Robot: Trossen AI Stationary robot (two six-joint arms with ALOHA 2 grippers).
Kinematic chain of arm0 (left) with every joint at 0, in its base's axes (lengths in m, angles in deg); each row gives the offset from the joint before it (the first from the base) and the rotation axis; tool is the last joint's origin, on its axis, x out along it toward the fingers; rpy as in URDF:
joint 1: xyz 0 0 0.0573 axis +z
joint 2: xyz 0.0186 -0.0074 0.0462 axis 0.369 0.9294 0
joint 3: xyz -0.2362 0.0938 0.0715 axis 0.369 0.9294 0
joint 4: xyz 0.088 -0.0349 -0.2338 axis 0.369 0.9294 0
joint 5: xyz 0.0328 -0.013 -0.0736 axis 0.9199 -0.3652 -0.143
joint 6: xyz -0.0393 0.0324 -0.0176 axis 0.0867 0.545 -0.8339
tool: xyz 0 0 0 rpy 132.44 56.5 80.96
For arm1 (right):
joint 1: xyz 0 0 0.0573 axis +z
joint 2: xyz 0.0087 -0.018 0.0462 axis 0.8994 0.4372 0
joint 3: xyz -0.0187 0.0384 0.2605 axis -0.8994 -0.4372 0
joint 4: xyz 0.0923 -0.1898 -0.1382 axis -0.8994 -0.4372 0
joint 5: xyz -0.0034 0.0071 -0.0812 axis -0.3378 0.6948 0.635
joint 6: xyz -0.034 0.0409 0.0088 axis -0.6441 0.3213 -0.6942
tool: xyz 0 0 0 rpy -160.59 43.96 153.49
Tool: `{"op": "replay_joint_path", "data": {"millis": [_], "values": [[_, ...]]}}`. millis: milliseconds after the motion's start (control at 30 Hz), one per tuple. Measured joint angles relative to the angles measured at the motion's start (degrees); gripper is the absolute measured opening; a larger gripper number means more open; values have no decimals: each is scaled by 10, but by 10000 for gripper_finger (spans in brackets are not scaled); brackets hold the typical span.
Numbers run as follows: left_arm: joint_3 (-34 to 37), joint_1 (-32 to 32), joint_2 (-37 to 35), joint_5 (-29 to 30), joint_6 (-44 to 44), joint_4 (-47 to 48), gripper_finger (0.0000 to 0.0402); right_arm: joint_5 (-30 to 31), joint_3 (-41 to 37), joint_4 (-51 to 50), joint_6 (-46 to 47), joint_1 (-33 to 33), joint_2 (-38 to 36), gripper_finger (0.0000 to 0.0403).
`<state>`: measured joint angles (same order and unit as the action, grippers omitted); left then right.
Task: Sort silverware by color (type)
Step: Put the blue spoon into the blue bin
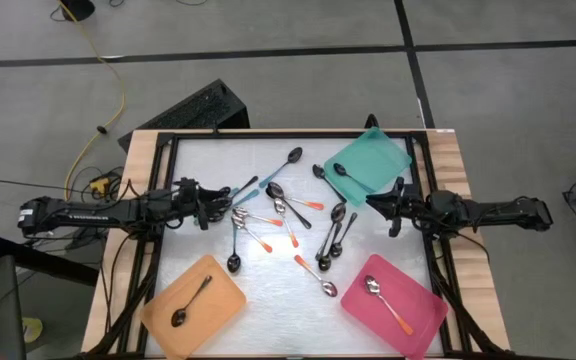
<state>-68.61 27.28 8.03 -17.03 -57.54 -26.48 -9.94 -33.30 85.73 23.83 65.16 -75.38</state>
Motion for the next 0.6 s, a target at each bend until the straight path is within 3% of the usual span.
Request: {"op": "replay_joint_path", "data": {"millis": [267,600], "values": [[-57,0,0,-13,53,3,177,10,0,1,2,0,0,81],[-110,0,0,-49,61,7,177,11,0,34,92,0,0,81]]}}
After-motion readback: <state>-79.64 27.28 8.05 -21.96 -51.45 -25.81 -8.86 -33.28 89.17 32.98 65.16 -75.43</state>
